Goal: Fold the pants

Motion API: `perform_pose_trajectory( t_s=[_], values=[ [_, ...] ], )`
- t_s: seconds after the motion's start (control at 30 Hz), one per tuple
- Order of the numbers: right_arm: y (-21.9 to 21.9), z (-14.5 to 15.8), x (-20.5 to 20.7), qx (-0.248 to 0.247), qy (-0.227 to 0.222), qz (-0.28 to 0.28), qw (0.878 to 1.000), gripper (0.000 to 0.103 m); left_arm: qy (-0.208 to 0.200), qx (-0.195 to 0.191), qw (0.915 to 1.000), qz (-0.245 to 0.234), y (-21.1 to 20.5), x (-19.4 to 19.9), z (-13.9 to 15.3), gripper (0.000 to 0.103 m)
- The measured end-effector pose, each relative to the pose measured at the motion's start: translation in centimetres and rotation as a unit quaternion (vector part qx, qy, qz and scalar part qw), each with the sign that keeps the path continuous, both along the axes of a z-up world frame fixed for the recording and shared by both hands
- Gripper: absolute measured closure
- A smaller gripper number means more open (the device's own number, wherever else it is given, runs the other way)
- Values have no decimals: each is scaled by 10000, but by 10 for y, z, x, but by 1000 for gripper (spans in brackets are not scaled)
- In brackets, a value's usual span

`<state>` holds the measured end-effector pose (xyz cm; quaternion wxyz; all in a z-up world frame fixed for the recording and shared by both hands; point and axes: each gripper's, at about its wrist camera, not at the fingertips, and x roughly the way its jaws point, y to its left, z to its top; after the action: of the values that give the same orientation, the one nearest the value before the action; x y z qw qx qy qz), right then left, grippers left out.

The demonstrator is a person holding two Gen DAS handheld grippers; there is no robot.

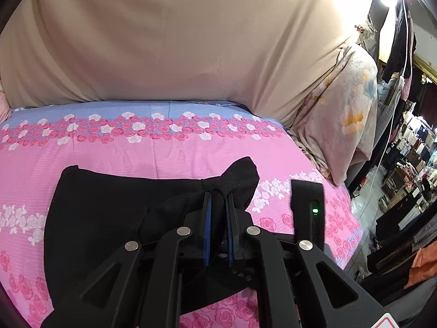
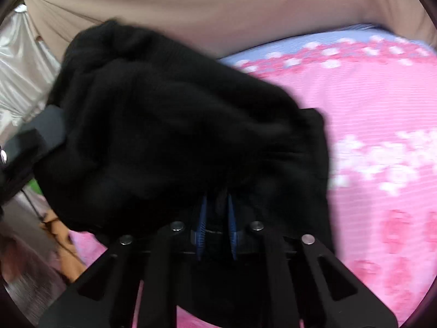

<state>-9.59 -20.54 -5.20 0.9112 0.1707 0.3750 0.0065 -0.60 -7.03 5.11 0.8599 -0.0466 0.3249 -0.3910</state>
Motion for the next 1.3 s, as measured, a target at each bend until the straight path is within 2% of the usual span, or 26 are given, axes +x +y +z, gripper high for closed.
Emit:
perform_pose_trajectory(
  t_s=[0.07, 0.17, 0.2, 0.23, 0.33, 0.4, 0.43, 0.5, 0.53, 0.6, 0.67, 0.73, 0.77, 0.8, 0.83, 0.9, 1.0, 1.07, 1.17, 1.2, 1.23, 1.3],
  values=[
    [4, -5, 5, -127, 86, -25, 9999, 89, 32, 46, 10000, -26, -4, -1, -4, 96],
    [-2, 3, -20, -252, -31, -183, 9995, 85, 76, 257, 9996, -132, -14, -5, -15, 96],
    [-11, 10, -40, -319, -137, -382, 9987, 77, 81, 350, 9991, -206, -20, -8, -20, 96],
    [-19, 16, -57, -406, -231, -593, 9971, 63, 98, 404, 9988, -246, -24, -10, -25, 96],
    [-46, 28, -109, -699, -373, -1354, 9876, 49, 241, 585, 9968, -493, -42, -16, -46, 90],
    [-62, 31, -132, -637, -382, -1670, 9832, 48, 442, 715, 9938, -726, -59, -18, -68, 74],
    [-67, 32, -135, -560, -398, -1698, 9831, 47, 520, 801, 9925, -768, -65, -19, -77, 70],
    [-69, 31, -137, -467, -400, -1700, 9835, 43, 378, 904, 9928, -693, -70, -26, -84, 58],
    [-68, 31, -131, -438, -397, -1658, 9844, 39, 288, 949, 9927, -682, -69, -32, -82, 54],
    [-64, 30, -115, -255, -419, -1436, 9884, 36, 184, 934, 9929, -710, -61, -41, -74, 41],
    [-53, 28, -97, -237, -349, -1280, 9909, 35, 1, 955, 9940, -531, -43, -49, -64, 34],
    [-43, 20, -79, -332, -212, -1131, 9928, 32, -175, 979, 9946, -293, -24, -53, -55, 33],
    [-35, 16, -69, -279, -176, -1041, 9940, 32, -244, 1036, 9942, -128, -13, -53, -52, 31],
    [-28, 13, -64, -283, -117, -922, 9953, 45, -315, 1087, 9935, 78, 0, -51, -50, 29],
    [-21, 12, -59, -406, -79, -882, 9952, 67, -338, 1120, 9929, 208, 7, -48, -49, 29],
    [-3, 23, -56, -688, -247, -786, 9942, 84, -363, 1205, 9910, 451, 22, -42, -51, 28],
    [3, 50, -67, -879, -645, -861, 9903, 90, -187, 1156, 9908, 675, 42, -30, -55, 28],
    [-3, 53, -71, -974, -610, -975, 9886, 92, -113, 1120, 9905, 785, 52, -24, -59, 28],
    [-21, 25, -63, -1454, 124, -1531, 9774, 94, 1, 1202, 9883, 940, 58, -15, -69, 28],
    [-27, 16, -64, -1421, 308, -1683, 9749, 94, 63, 1231, 9877, 959, 60, -12, -73, 28],
    [-29, 17, -69, -1281, 244, -1747, 9759, 94, 112, 1268, 9870, 980, 60, -10, -77, 28],
    [-20, 36, -75, -1196, -127, -1667, 9787, 93, 170, 1341, 9855, 1024, 59, -6, -83, 28]
  ],
)
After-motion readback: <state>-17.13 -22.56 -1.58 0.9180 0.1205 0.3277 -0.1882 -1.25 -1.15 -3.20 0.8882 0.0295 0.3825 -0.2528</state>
